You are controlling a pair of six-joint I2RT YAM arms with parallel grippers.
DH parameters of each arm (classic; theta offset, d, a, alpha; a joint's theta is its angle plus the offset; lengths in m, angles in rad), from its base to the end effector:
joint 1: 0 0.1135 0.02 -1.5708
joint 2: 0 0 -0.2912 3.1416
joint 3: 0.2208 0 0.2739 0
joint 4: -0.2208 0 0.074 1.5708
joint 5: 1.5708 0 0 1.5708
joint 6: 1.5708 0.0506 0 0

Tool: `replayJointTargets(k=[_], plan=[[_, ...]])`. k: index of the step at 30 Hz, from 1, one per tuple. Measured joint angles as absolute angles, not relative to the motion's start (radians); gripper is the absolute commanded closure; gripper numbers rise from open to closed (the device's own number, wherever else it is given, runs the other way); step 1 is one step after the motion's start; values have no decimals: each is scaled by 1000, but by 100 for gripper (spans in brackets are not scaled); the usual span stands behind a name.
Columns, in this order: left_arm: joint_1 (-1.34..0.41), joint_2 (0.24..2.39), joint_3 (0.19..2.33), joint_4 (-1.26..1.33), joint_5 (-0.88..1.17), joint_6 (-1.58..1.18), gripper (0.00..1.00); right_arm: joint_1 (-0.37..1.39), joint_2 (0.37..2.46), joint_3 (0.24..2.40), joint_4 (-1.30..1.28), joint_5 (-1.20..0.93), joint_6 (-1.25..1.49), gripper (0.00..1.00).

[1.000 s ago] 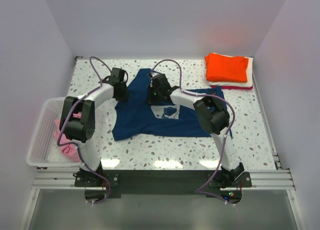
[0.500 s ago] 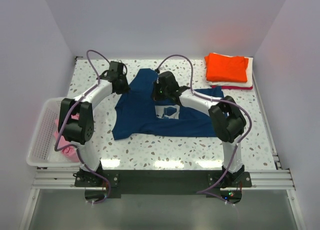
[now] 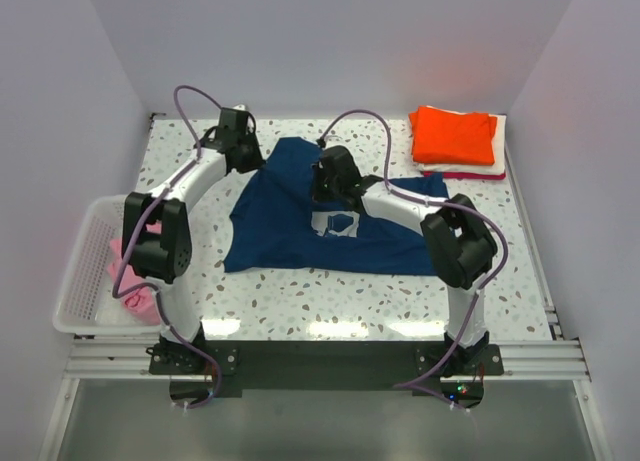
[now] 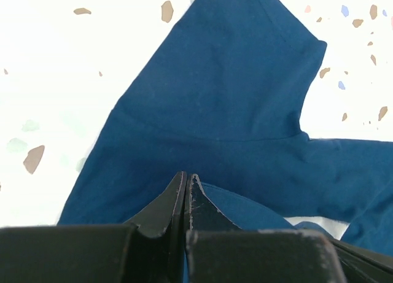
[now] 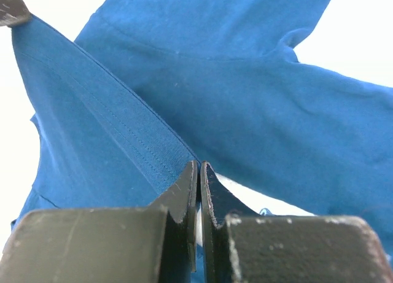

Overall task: Fold and stack the t-shirts
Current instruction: Fold the tshirt

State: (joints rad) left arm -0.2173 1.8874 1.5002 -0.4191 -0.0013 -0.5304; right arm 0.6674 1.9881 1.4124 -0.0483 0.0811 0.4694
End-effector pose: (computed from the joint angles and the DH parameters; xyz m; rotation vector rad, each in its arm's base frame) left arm 0.4561 -0.1006 0.2549 -0.3758 2.3768 -0.3518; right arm 0.3920 0.3037 0.2118 -0.1755 2.2398 0.5425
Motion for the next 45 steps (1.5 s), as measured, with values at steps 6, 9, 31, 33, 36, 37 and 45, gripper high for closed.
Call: replayJointTargets(k=[6, 9, 31, 33, 36, 37, 45], plan=[[-219, 1929, 1517, -419, 19, -530, 100, 667, 1960, 1400, -43, 128, 470, 100], [-219, 1942, 1518, -419, 21, -530, 100, 667, 1959, 1397, -41, 149, 470, 100], [-225, 2022, 1604, -408, 48, -532, 100, 640, 1959, 1390, -36, 191, 470, 100], [-225, 2032, 1608, -408, 48, -531, 100, 638, 1963, 1394, -36, 191, 470, 100], [-225, 2044, 1608, -409, 48, -531, 100, 635, 1975, 1396, -36, 190, 470, 100], [-225, 2047, 1608, -410, 48, -532, 100, 633, 1981, 1398, -35, 190, 469, 100], [-223, 2049, 1608, -418, 14, -529, 36, 605, 2033, 1450, -85, 183, 455, 37]])
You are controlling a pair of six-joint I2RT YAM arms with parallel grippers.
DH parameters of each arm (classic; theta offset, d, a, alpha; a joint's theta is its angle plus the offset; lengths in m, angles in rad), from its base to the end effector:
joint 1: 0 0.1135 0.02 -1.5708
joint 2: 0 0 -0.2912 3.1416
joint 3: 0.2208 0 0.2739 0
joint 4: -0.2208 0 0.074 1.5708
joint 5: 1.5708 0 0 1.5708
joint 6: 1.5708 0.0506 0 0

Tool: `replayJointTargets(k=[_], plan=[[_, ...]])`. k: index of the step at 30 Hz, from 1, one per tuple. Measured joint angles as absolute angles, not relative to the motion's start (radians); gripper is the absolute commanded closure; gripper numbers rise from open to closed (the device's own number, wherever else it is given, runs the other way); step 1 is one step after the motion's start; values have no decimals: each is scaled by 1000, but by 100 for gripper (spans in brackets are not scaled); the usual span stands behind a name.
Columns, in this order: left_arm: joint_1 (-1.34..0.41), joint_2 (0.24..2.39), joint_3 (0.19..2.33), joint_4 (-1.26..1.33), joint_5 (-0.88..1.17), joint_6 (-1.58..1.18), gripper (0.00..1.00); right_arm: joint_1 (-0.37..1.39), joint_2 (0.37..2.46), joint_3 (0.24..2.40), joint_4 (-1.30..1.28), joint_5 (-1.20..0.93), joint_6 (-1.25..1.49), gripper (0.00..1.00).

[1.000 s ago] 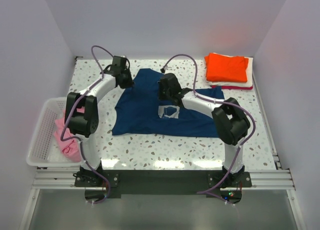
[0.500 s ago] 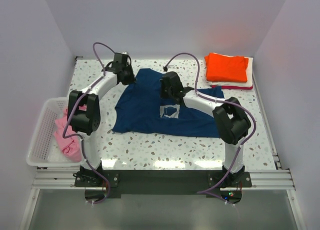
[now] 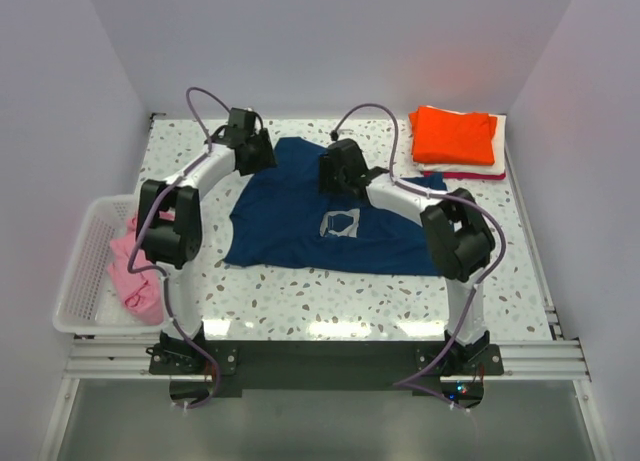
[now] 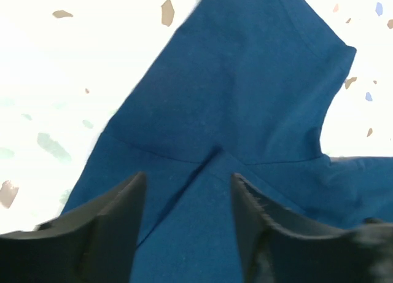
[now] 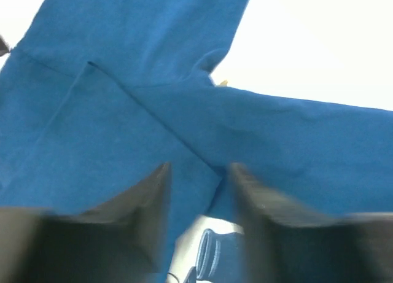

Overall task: Fold and stack the t-shirts
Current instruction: Fold the tshirt

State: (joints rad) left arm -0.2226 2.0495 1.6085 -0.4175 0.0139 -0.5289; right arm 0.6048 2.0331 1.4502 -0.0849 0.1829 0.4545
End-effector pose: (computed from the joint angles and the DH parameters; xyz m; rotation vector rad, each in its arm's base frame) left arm 0.4903 -0.1117 0.2178 -0.3691 2.4332 -0.3519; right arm 0.4192 0.2785 0.2005 -0.0691 2.2507 0.3731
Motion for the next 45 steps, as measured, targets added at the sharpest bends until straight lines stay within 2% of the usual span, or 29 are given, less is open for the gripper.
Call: replayJointTargets(k=[2, 5, 8, 13, 16, 21, 29, 33, 45], plan=[[-223, 2033, 1594, -427, -8, -535, 35, 593, 2027, 1465, -118, 193, 448, 29], [-223, 1916, 1462, -435, -42, -562, 33, 585, 1987, 1460, -193, 215, 448, 27], [-223, 1739, 1298, -463, -79, -609, 37, 583, 1873, 1390, -269, 244, 473, 27], [-223, 1429, 999, -450, -111, -699, 48, 579, 1591, 1143, -344, 273, 540, 28], [-223, 1333, 847, -403, -87, -735, 56, 545, 1460, 982, -351, 271, 577, 29], [-223, 1344, 722, -326, -25, -767, 63, 405, 1413, 808, -354, 252, 616, 29], [-229, 1468, 720, -179, 5, -788, 69, 301, 1425, 749, -339, 245, 648, 30], [-230, 1526, 725, -181, -30, -808, 71, 262, 1447, 721, -336, 243, 653, 30], [-225, 1522, 747, -261, -187, -854, 69, 155, 1454, 728, -341, 161, 663, 30]])
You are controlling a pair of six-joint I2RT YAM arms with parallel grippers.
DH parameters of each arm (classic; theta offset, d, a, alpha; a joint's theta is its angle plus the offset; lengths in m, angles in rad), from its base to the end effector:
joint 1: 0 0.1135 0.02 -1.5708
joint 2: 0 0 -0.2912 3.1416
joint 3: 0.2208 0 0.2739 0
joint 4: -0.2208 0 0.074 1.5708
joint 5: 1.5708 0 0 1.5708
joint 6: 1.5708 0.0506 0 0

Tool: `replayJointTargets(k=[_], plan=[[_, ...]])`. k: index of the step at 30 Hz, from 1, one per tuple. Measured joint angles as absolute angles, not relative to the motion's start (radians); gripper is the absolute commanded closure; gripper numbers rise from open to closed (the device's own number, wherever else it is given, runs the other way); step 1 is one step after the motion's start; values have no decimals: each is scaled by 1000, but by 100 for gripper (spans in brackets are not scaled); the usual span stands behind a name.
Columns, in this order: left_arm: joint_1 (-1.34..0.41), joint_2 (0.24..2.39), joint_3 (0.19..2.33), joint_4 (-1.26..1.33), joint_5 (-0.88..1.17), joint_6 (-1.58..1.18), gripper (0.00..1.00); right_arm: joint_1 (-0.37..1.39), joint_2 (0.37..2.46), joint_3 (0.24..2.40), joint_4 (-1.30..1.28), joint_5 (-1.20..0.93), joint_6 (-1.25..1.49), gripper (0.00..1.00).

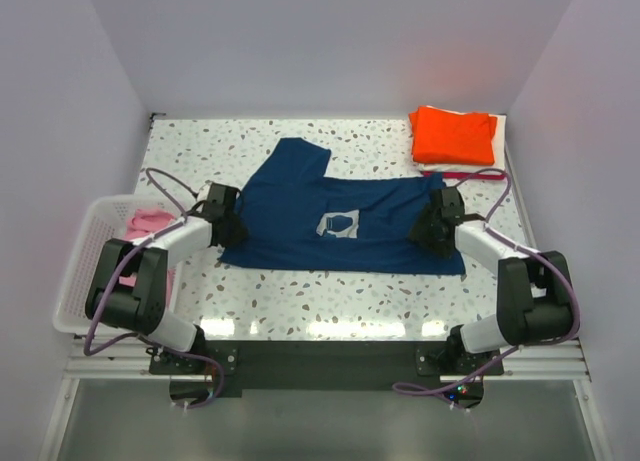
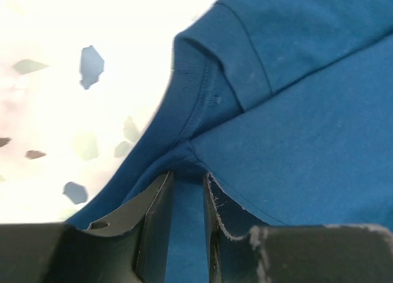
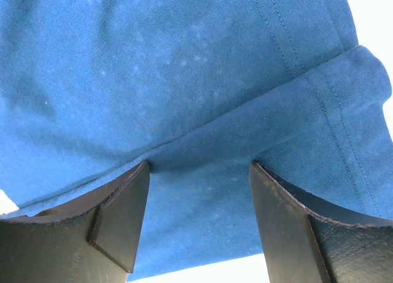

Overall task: Fold and stack the t-shirts
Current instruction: Fold the tshirt

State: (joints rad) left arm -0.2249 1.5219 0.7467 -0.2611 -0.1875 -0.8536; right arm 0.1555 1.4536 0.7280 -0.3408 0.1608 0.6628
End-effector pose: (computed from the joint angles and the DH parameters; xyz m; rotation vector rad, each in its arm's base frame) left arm 0.2962 -0.0581 0.1537 -0.8626 2.4380 -0.1549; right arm 0.2834 0.0362 0.1617 0.7090 2.5184 0.0748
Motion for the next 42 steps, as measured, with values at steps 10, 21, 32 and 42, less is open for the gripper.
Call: replayJointTargets(k=[10, 21, 32, 42], plan=[[-220, 1472, 715, -312, -207, -854, 69, 142, 1368, 658, -348, 82, 696, 30], [-216, 1338, 630, -383, -210, -871, 66, 141, 1166, 553, -524, 8, 760, 30], [-210, 1305, 817, -458, -132, -818, 45, 138, 1090, 752, -683, 7, 706, 30], [-208, 1825, 1374, -91, -35, -588, 40, 131, 1515, 1086, -390, -1, 548, 35]])
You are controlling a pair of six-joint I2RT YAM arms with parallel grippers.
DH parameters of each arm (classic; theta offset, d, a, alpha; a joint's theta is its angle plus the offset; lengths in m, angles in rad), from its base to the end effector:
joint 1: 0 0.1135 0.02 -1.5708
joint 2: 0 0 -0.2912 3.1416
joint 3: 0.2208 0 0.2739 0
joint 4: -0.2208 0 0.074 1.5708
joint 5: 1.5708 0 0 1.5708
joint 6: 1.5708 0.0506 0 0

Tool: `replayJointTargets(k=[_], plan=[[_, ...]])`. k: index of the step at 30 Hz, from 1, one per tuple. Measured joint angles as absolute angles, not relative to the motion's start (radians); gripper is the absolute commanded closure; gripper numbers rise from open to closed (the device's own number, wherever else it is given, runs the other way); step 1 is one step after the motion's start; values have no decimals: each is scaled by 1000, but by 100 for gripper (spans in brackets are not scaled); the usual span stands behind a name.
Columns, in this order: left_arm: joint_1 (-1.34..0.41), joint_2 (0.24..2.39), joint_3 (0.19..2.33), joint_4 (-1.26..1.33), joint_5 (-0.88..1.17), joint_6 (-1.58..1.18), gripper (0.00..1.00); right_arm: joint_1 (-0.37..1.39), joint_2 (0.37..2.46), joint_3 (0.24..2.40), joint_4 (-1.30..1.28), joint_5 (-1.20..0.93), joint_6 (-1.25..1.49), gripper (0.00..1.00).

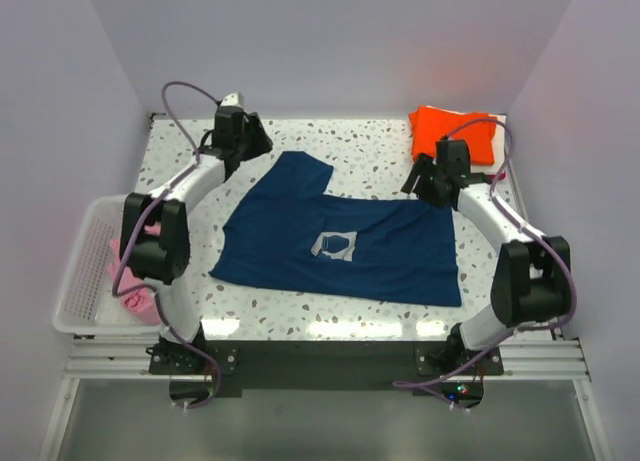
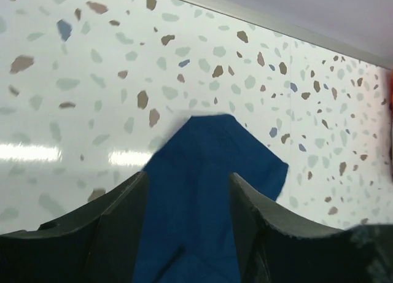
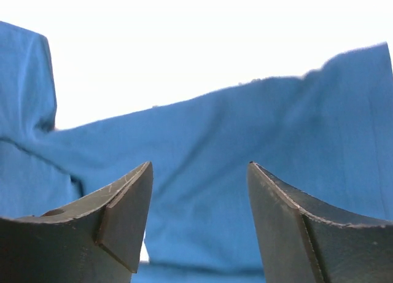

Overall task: Fold and stack the t-shirts
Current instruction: Fold the tshirt

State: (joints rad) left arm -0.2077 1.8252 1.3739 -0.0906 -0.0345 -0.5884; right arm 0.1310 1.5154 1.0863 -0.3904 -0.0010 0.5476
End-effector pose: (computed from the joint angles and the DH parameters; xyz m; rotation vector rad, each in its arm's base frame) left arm 0.4570 -0.0945 0.2685 -0.4260 2.1005 -0.4355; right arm 0.3538 0.0467 0.2566 0.4989 2.3624 0.3181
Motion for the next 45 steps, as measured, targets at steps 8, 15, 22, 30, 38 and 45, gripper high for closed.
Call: replayJointTargets(k=[8, 15, 22, 30, 38, 45], plan=[[-207, 2271, 1767, -98, 127, -317, 38, 110, 1684, 1219, -319, -52, 465, 35], [-207, 2458, 1982, -160, 205, -222, 38, 104, 1696, 1232, -308, -71, 439, 35], [-207, 2497, 2041, -187, 272, -213, 38, 104, 1696, 1239, -327, -67, 423, 35], [-207, 2495, 2016, -185, 276, -199, 41, 102, 1696, 1240, -339, -66, 417, 35], [-207, 2452, 1960, -202, 276, -199, 34, 97, 1696, 1240, -345, -65, 417, 35], [-202, 2391, 1911, -217, 308, -199, 31, 97, 1695, 1237, -344, -66, 416, 35]])
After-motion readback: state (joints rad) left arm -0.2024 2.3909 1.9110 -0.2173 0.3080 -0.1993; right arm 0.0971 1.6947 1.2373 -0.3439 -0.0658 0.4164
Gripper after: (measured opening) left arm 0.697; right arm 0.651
